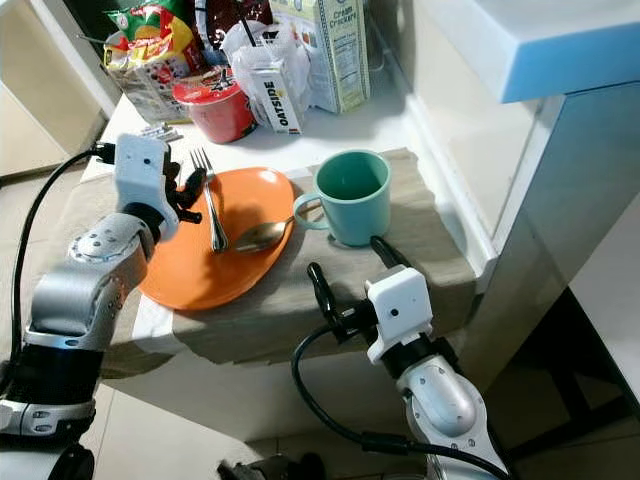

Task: Setting the table

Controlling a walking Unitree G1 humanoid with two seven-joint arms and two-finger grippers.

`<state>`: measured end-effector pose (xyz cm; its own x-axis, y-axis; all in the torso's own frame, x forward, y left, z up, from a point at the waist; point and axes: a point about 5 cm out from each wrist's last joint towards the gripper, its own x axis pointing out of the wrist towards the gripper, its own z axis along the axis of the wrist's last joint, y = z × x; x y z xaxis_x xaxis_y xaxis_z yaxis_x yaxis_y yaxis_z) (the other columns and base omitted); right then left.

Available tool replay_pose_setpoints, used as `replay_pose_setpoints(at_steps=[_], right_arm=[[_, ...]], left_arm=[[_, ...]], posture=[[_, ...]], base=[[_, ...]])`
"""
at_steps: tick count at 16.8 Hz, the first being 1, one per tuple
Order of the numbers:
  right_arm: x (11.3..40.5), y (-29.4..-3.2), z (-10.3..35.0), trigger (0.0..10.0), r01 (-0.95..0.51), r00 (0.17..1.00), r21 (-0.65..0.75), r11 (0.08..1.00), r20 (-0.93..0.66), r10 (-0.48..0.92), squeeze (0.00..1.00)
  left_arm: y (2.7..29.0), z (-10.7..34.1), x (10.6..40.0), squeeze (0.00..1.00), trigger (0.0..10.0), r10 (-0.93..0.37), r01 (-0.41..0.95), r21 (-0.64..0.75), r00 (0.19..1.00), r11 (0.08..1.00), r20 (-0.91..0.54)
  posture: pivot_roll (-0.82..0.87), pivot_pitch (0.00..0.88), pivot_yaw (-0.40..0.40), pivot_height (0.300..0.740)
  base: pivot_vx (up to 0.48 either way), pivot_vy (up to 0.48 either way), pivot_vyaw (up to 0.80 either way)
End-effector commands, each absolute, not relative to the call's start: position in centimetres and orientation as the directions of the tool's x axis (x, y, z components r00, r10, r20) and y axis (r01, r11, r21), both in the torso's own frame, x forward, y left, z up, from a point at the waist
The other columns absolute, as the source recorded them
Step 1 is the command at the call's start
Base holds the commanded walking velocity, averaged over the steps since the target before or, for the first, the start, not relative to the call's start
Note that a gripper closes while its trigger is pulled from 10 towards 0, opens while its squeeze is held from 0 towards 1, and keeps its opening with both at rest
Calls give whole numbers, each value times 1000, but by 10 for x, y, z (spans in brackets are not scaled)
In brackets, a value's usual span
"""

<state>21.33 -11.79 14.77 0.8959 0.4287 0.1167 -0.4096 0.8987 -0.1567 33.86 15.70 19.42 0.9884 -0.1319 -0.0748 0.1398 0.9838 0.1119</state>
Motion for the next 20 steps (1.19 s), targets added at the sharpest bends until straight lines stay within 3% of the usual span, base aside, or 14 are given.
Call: replay_pose_setpoints(at_steps=[1, 3, 4, 5, 10, 20], right_arm=[[213, -117, 142, 10000, -415, 897, -156, 896, 98, 432, 0], [213, -118, 142, 10000, -413, 898, -155, 897, 97, 430, 0], [213, -118, 142, 10000, -412, 898, -156, 898, 97, 429, 0], [213, -118, 142, 10000, -412, 898, -156, 898, 97, 429, 0], [213, -117, 144, 10000, -414, 896, -162, 896, 99, 432, 0], [210, -115, 146, 10000, -418, 894, -162, 894, 99, 437, 0]], left_arm=[[165, 190, 342, 1000, 10000, -101, 111, 131, 991, 985, -83], [167, 187, 348, 1000, 10000, -81, 91, 106, 992, 990, -96], [166, 188, 350, 608, 10000, -78, 87, 94, 993, 992, -89], [165, 190, 352, 0, 10000, -69, 76, 90, 994, 993, -81], [153, 186, 357, 0, 10000, -23, 22, -10, 995, 1000, -94], [142, 168, 354, 0, 10000, -25, 19, -26, 967, 999, -254]], posture=[[-201, 91, 222, 740], [-202, 92, 223, 740], [-203, 93, 223, 740], [-206, 94, 221, 740], [-215, 94, 217, 740], [-216, 96, 220, 740]], base=[[0, 0, 0], [0, 0, 0], [0, 0, 0], [0, 0, 0], [0, 0, 0], [0, 0, 0]])
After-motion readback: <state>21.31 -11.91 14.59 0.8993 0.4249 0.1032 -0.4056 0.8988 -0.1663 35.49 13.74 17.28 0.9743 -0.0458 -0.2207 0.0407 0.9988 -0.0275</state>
